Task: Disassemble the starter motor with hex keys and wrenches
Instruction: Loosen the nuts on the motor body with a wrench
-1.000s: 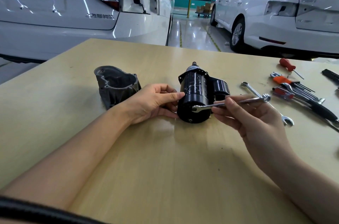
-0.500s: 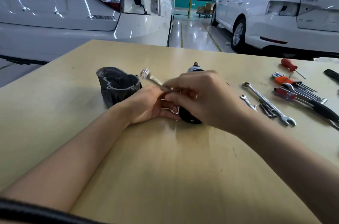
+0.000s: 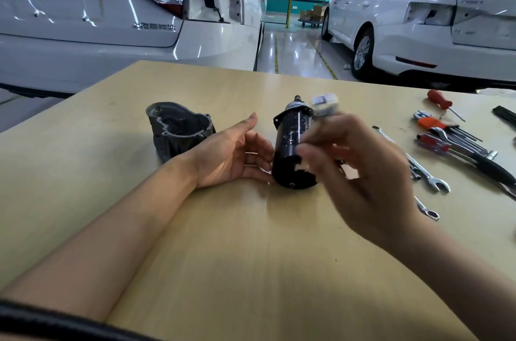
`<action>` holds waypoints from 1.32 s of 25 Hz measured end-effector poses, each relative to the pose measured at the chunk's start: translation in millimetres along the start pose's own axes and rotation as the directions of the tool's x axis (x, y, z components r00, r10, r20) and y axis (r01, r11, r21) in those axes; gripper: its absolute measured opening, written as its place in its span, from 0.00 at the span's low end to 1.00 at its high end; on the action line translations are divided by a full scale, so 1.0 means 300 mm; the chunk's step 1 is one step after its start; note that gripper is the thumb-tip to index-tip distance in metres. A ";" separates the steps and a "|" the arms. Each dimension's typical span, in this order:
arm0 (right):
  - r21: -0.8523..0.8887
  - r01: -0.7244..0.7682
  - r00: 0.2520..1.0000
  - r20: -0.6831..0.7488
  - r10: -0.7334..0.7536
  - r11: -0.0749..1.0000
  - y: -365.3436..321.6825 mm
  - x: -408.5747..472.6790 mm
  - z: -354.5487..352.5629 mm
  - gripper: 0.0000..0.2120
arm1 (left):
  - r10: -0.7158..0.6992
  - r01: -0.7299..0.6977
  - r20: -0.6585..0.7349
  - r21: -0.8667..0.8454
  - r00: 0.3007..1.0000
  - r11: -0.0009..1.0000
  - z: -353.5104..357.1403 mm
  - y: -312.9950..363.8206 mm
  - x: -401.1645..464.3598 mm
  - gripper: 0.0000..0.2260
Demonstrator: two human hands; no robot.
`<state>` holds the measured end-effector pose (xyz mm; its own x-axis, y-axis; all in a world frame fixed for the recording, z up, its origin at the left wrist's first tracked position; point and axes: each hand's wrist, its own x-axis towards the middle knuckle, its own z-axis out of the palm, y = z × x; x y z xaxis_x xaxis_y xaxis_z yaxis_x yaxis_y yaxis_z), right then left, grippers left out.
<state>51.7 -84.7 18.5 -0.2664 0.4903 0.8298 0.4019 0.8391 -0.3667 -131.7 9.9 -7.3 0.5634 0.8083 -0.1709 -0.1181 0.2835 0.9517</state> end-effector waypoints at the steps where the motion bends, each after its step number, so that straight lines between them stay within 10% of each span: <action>1: 0.098 -0.160 0.984 -0.059 0.166 0.982 0.004 -0.022 -0.012 0.05 | 0.003 -0.003 0.000 0.005 1.000 1.000 0.003 0.000 -0.002 0.25; 5: 0.615 -0.583 0.633 -0.066 0.772 0.531 0.034 -0.083 -0.052 0.08 | 0.013 -0.013 0.029 0.008 0.999 1.000 -0.003 0.000 0.000 0.24; 9: 0.758 -0.599 0.441 0.043 0.896 0.259 0.051 -0.091 -0.071 0.07 | 0.018 -0.017 0.041 -0.012 0.999 1.000 -0.006 -0.003 0.004 0.22; 33: 0.713 -0.565 0.559 -0.040 0.828 0.416 0.040 -0.109 -0.054 0.04 | 0.124 -0.118 -0.016 0.225 0.992 0.967 0.026 -0.015 -0.003 0.13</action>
<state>79.4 -94.5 -6.3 0.2184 0.9597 0.1771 -0.3068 0.2398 -0.9211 -125.3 3.9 -9.4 0.5312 0.8454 -0.0552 0.0036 0.0629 0.9980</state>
